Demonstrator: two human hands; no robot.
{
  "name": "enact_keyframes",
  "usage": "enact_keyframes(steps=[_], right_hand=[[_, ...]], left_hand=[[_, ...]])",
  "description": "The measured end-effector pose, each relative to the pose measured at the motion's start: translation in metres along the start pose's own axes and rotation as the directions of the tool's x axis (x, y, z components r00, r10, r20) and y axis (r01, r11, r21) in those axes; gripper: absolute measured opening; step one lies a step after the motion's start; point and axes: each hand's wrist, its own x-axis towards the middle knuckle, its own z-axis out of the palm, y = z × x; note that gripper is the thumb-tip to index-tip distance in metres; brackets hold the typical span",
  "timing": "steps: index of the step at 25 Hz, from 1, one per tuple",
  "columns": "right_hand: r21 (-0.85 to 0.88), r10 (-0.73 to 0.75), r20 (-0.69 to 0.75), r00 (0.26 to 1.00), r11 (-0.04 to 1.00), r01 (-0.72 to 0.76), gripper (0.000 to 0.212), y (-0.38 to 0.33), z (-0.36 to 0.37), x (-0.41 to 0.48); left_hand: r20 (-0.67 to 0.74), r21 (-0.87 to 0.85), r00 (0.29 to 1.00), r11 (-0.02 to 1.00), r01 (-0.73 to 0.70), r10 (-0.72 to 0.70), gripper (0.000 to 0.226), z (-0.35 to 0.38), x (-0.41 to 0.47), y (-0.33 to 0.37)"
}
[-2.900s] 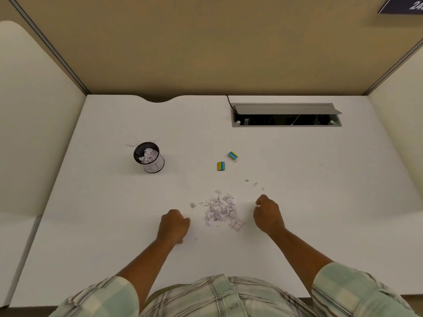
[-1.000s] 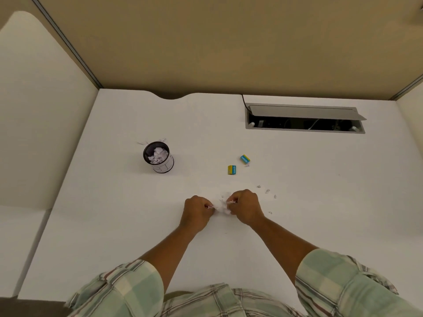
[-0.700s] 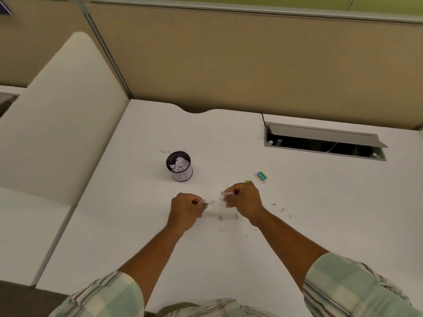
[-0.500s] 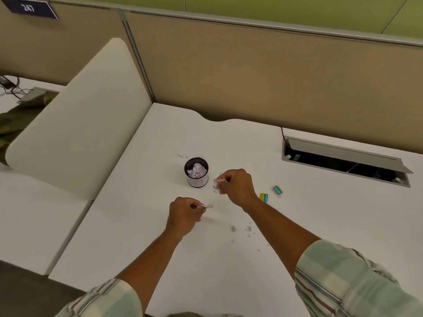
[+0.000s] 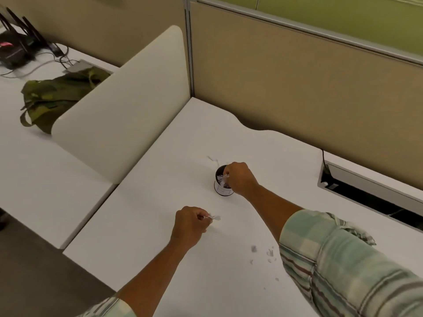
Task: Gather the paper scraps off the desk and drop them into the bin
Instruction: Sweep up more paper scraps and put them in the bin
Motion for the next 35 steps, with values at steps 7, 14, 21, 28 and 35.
enact_keyframes(steps=[7,14,21,28,35], right_hand=[[-0.041,-0.066,0.021,0.998,0.997,0.067,0.022,0.000,0.000,0.008],[0.189,-0.018,-0.197,0.980,0.980,0.056,0.024,0.035,-0.004,-0.009],[0.455,0.176,-0.262,0.949,0.890,-0.040,0.022,0.081,0.015,-0.060],[0.494,0.281,-0.143,0.949,0.851,-0.178,0.021,0.127,0.063,-0.129],[0.471,0.341,-0.086,0.936,0.842,-0.264,0.024,0.158,0.097,-0.173]], left_hand=[[-0.031,0.005,0.999,1.000,-0.008,0.008,0.002,-0.002,0.020,0.018],[-0.052,0.016,0.998,0.999,-0.040,0.041,0.007,0.004,0.041,0.067],[-0.014,0.240,0.981,0.954,-0.182,0.191,0.006,0.017,0.085,0.115],[0.103,0.643,0.981,0.742,-0.192,0.165,0.025,0.051,0.115,0.110],[0.234,0.792,0.959,0.541,-0.283,0.158,0.044,0.068,0.120,0.113]])
